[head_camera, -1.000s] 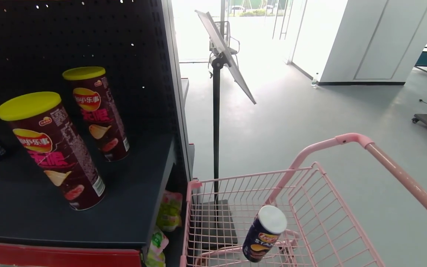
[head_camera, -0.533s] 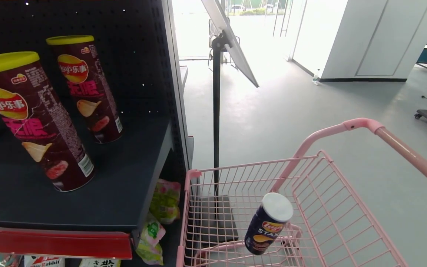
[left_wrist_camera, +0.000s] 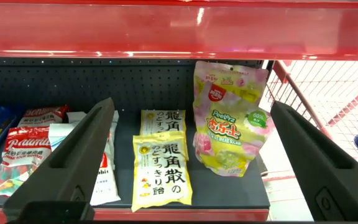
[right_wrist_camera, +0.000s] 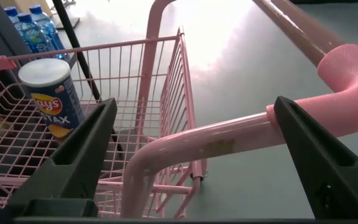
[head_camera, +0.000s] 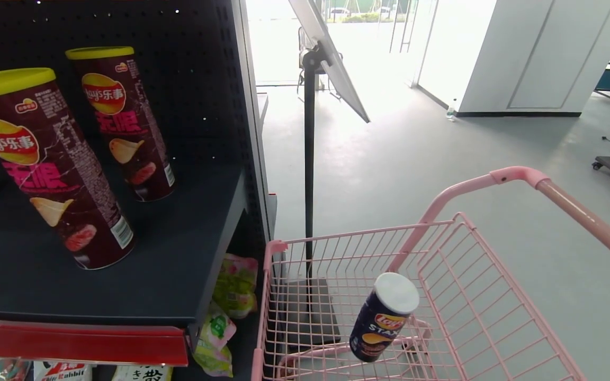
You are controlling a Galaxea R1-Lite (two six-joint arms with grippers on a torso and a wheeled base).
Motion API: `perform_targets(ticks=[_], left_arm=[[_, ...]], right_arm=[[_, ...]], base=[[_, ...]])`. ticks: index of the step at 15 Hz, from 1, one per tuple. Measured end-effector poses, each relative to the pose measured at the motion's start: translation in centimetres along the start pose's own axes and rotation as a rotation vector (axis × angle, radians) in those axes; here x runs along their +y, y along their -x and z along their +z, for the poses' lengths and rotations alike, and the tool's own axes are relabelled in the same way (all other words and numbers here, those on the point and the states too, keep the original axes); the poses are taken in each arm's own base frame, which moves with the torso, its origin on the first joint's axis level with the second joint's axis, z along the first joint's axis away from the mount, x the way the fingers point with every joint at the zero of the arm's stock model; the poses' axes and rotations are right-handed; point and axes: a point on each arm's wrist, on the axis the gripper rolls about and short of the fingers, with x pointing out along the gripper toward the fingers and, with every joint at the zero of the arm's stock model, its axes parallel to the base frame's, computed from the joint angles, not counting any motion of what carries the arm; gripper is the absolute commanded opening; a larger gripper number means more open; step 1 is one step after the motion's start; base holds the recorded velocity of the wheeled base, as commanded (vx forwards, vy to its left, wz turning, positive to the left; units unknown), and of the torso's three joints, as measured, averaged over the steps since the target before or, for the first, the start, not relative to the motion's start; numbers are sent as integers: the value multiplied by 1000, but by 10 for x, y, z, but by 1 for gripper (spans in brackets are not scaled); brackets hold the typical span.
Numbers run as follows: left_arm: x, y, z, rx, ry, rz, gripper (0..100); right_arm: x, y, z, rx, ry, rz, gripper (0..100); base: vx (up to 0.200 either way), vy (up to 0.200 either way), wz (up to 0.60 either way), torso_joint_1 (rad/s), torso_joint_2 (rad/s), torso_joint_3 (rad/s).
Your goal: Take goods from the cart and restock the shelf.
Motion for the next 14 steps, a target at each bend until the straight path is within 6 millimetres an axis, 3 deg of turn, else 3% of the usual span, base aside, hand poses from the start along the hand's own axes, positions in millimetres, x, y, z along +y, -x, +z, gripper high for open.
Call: perform_targets(ticks=[9,14], left_arm=[[0,0,0,0,0,0,100],[0,0,0,-1,1,0,100]], right_arm=[[0,0,0,3,-4,-1,100],[0,0,-1,10,-7,-2,100]], base=[[0,0,0,0,0,0],[-200,0,0,4,3,1]])
